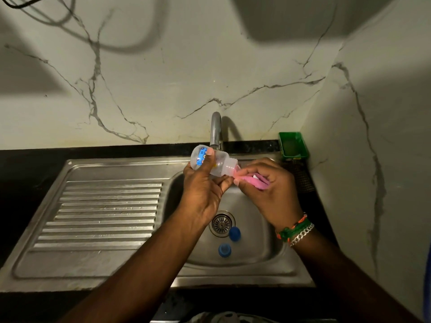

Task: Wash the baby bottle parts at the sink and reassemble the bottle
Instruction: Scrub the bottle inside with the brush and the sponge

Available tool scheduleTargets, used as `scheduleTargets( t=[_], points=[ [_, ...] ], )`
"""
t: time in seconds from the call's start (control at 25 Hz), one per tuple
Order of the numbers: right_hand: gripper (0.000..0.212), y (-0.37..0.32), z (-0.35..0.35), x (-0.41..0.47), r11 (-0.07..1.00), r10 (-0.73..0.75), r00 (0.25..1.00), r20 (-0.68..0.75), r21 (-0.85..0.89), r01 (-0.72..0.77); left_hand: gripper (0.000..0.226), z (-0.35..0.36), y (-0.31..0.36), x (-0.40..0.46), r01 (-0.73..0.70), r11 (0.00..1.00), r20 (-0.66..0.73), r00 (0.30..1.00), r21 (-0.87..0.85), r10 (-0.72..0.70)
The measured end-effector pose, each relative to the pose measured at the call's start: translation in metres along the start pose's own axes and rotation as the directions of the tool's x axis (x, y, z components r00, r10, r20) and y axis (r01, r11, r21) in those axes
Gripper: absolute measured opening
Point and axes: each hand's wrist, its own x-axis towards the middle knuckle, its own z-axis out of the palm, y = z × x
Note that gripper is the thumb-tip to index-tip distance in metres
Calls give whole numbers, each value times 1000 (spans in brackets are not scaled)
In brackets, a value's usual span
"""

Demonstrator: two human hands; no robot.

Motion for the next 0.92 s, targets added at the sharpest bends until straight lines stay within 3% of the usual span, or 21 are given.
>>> scheduleTargets(
  t=[0.12, 0.24, 0.36, 0.56, 0.72, 0.8, 0.88, 0.92],
  points=[
    [29, -1, -2, 9, 985, 104, 994, 44, 136, -109, 76, -3, -6, -2, 47, 998, -12, 999, -29, -47],
    [37, -1, -13, 12, 996, 86, 993, 82, -8, -86, 61, -6, -7, -2, 51, 999, -30, 998, -1, -51],
    [33, -4, -16, 12, 990, 91, 994, 62, -115, -83, 57, -5, -5, 1, 18, 998, -43, 999, 54, -15],
    [24, -3, -5, 14, 971, 190, 981, 25, 145, -192, 57, -6, -8, -2, 17, 999, -36, 999, 48, -15],
    [51, 8, -18, 12, 971, 241, 908, 343, -81, -227, 55, -15, -2, 1, 18, 1000, -53, 998, -15, -18],
    [50, 13, -21, 9, 972, 218, 922, 321, -154, -176, 54, -18, -4, 1, 14, 1000, -67, 998, 0, -14],
    [35, 12, -18, 11, 970, 173, 961, 218, -209, -128, 52, -18, -9, 1, 5, 999, -65, 998, 50, -2],
    [26, 8, -15, 12, 972, 203, 958, 202, -158, -173, 50, -16, -10, -1, 4, 998, -43, 999, 71, -1]
  ],
)
